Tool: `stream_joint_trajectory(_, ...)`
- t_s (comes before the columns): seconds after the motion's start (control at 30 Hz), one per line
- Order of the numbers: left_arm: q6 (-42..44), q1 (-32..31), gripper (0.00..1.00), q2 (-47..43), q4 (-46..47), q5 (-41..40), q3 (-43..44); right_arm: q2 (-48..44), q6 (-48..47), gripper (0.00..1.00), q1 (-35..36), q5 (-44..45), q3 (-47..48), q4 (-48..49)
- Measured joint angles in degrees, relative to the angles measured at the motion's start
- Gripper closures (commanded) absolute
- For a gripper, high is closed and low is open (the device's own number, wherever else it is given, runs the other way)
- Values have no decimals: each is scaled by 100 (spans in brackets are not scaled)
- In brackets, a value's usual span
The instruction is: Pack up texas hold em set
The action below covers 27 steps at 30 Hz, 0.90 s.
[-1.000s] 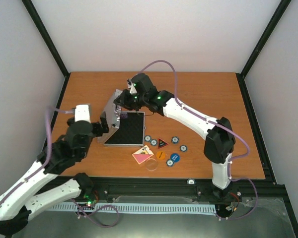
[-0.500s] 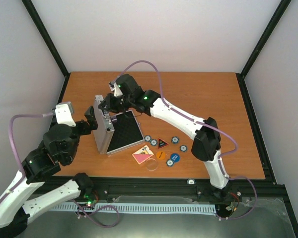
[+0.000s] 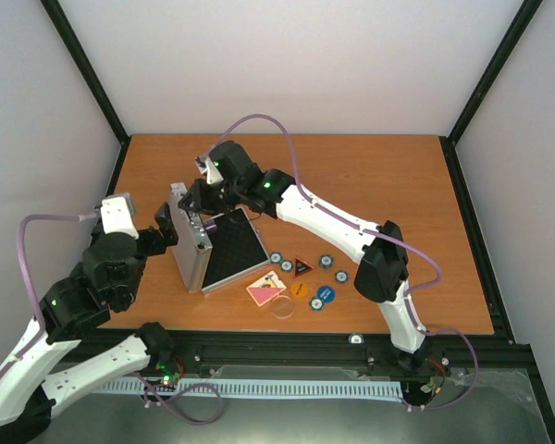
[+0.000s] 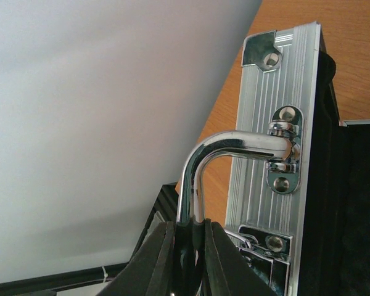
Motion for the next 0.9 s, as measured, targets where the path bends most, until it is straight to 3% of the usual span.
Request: stream_joint_trajectory(0.9, -111, 0, 0, -356, -275, -280, 175, 267, -216, 86, 621, -57, 566, -278)
